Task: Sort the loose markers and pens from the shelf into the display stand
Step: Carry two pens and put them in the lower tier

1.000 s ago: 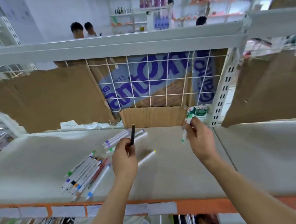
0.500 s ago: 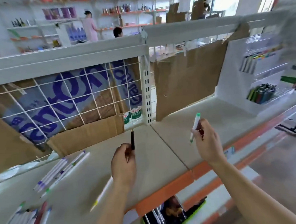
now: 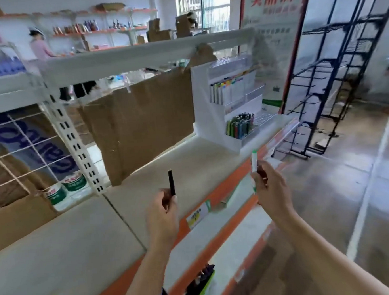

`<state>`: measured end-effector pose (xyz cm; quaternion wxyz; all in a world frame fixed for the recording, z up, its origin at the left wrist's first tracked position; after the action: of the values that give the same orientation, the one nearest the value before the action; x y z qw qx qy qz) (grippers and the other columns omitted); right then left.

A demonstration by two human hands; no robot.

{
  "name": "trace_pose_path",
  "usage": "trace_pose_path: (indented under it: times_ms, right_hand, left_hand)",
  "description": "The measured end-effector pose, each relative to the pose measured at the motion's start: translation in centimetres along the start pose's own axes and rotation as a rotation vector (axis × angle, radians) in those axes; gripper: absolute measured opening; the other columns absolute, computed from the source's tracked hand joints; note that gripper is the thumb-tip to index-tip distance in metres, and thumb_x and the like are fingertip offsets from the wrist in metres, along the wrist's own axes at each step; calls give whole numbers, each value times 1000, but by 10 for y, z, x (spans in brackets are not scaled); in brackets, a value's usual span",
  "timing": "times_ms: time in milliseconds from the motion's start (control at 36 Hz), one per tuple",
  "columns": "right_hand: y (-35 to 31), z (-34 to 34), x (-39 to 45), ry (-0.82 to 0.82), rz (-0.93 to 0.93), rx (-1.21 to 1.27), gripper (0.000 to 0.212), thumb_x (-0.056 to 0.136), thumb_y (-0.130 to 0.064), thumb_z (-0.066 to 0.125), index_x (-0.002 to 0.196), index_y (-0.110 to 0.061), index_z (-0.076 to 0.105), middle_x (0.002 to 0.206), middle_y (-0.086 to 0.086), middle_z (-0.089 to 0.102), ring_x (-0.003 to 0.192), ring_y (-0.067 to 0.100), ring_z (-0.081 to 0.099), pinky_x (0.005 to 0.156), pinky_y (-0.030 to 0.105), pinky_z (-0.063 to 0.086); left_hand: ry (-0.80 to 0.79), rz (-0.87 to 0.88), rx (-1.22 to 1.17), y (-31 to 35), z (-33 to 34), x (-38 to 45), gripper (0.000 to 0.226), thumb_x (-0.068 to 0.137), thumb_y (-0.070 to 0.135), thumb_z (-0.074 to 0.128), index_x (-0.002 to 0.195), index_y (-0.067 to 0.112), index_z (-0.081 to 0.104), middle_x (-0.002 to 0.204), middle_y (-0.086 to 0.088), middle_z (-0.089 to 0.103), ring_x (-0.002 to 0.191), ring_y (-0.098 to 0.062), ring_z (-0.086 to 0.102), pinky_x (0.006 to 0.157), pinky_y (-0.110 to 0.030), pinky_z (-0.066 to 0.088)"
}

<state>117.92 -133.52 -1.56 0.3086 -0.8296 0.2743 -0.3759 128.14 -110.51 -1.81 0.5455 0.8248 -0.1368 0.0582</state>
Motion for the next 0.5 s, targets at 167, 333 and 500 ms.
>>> trace_pose_path:
  times_ms: [167, 333, 500]
  right_hand:
    - [47, -47, 20, 86, 10, 22, 13, 88, -1, 60, 97, -10, 58, 70, -8, 52, 64, 24, 53, 59, 35, 42]
    - [91, -77, 45, 145, 83, 17, 10, 85, -3, 61, 90, -12, 59, 70, -2, 59, 65, 28, 56, 61, 41, 47]
    - [119, -92, 82, 142, 139, -72, 10, 86, -9, 62, 94, -15, 60, 78, -3, 59, 70, 20, 53, 58, 27, 29]
  left_hand:
    - [-75, 34, -64, 34, 76, -4, 17, 90, 8, 58, 80, 21, 58, 68, 2, 60, 63, -16, 55, 62, -32, 43]
    - [-144, 134, -62, 69, 139, -3, 7, 89, 4, 60, 88, 10, 64, 75, 0, 63, 64, -3, 56, 58, -4, 38]
    - [-211, 168, -74, 83, 199, 24, 7, 89, 7, 60, 91, 11, 66, 78, 4, 65, 73, -2, 58, 64, -2, 38]
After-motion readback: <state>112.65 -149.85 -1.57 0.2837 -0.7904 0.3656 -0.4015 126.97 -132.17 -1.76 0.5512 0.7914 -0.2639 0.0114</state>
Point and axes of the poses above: each hand's wrist, its own x-axis towards the middle knuckle, its own z-axis out of the palm, y = z × x, the point moved 3 cm from there along x, towards the middle knuckle
